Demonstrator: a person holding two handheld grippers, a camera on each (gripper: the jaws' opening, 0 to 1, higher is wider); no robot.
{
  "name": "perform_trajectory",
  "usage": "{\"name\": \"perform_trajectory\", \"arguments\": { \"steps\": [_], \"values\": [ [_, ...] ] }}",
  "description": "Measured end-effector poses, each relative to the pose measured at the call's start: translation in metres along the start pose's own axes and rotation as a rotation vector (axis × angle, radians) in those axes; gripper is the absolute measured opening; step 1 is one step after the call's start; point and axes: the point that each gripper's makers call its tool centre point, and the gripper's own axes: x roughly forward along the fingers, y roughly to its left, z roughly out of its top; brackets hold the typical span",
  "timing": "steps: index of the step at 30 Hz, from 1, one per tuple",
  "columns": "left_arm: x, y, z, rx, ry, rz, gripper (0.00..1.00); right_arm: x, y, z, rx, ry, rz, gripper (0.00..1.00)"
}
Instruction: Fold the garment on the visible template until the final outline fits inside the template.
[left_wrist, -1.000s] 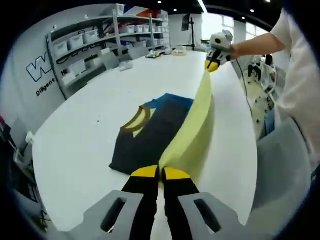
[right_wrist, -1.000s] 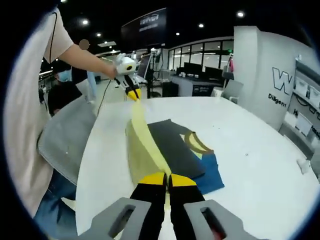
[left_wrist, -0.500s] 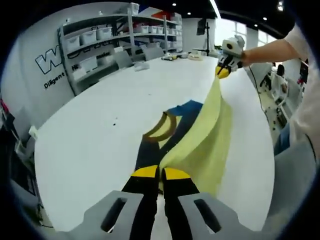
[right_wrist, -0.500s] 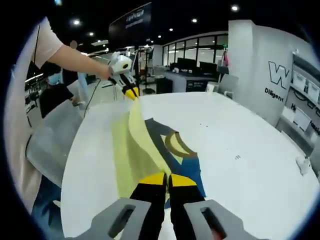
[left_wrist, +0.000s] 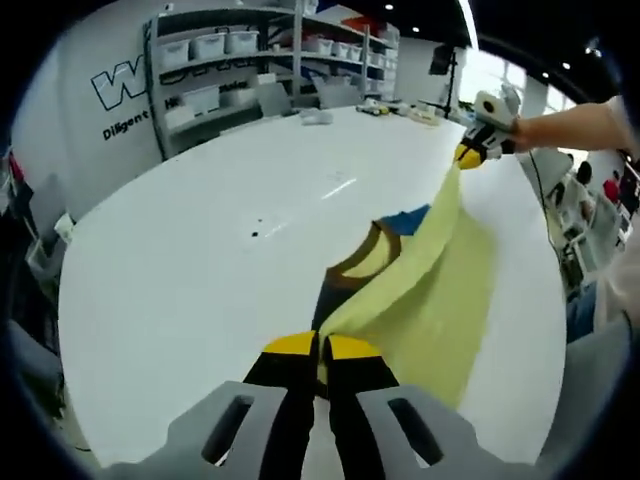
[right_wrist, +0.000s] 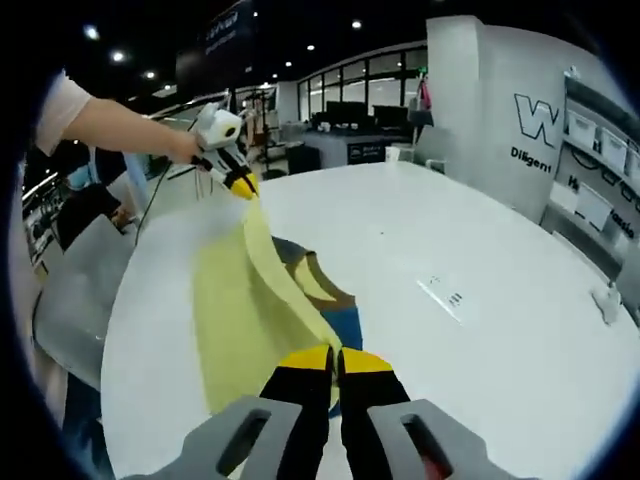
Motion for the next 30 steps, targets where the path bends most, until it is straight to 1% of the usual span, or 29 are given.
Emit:
{"name": "perform_trajectory", "arguments": {
  "steps": [3,6,8,10,11,14,16,17,18,19,20,21,22,23,24,25,26,28,29,30],
  "values": [
    [0.006,0.004,0.000,-0.001,0.016,0.007,0.01,0.009,-0.005,-0.002,0.017,0.013,-0.004,0.00],
    [0.014,0.009,-0.001,-0.028,0.031,0.012,0.01,0.016,-0.009,-0.008,0.028,0.043,-0.014,0.00],
    [0.019,0.008,-0.004,-0.050,0.050,0.015,0.01,0.021,-0.014,-0.011,0.042,0.056,-0.020,0.00],
    [0.024,0.009,-0.008,-0.066,0.074,0.033,0.01,0.025,-0.019,-0.018,0.055,0.086,-0.036,0.00],
    [0.026,0.006,-0.011,-0.090,0.085,0.033,0.01,0.027,-0.022,-0.020,0.062,0.094,-0.044,0.00],
    [0.029,0.006,-0.018,-0.114,0.107,0.055,0.01,0.032,-0.025,-0.022,0.073,0.100,-0.058,0.00],
    [0.030,0.004,-0.019,-0.116,0.106,0.059,0.01,0.036,-0.027,-0.022,0.074,0.112,-0.074,0.00],
    [0.030,0.005,-0.018,-0.101,0.106,0.069,0.01,0.037,-0.029,-0.022,0.077,0.112,-0.085,0.00],
    [0.030,0.007,-0.014,-0.072,0.088,0.090,0.02,0.037,-0.032,-0.022,0.072,0.117,-0.111,0.00],
    [0.029,0.007,-0.012,-0.072,0.081,0.098,0.03,0.038,-0.033,-0.022,0.071,0.113,-0.121,0.00],
    [0.028,0.010,-0.011,-0.073,0.077,0.117,0.04,0.039,-0.031,-0.021,0.081,0.103,-0.119,0.00],
    [0.025,0.016,-0.009,-0.074,0.067,0.147,0.02,0.040,-0.030,-0.022,0.089,0.104,-0.116,0.00],
    [0.023,0.017,-0.010,-0.076,0.069,0.148,0.01,0.041,-0.029,-0.024,0.087,0.115,-0.118,0.00],
    [0.019,0.022,-0.010,-0.078,0.070,0.166,0.01,0.039,-0.033,-0.030,0.070,0.150,-0.148,0.06],
    [0.017,0.024,-0.010,-0.078,0.067,0.177,0.03,0.040,-0.031,-0.029,0.079,0.134,-0.145,0.10],
    [0.013,0.028,-0.011,-0.093,0.061,0.188,0.06,0.039,-0.029,-0.028,0.096,0.120,-0.146,0.11],
    [0.011,0.027,-0.012,-0.110,0.057,0.186,0.07,0.038,-0.027,-0.030,0.101,0.117,-0.146,0.10],
    [0.006,0.024,-0.015,-0.124,0.044,0.182,0.06,0.036,-0.024,-0.032,0.094,0.112,-0.156,0.11],
    [0.004,0.021,-0.017,-0.124,0.044,0.181,0.05,0.035,-0.023,-0.032,0.107,0.100,-0.154,0.14],
    [0.003,0.018,-0.020,-0.125,0.046,0.175,0.05,0.035,-0.018,-0.034,0.122,0.091,-0.143,0.15]
  ]
}}
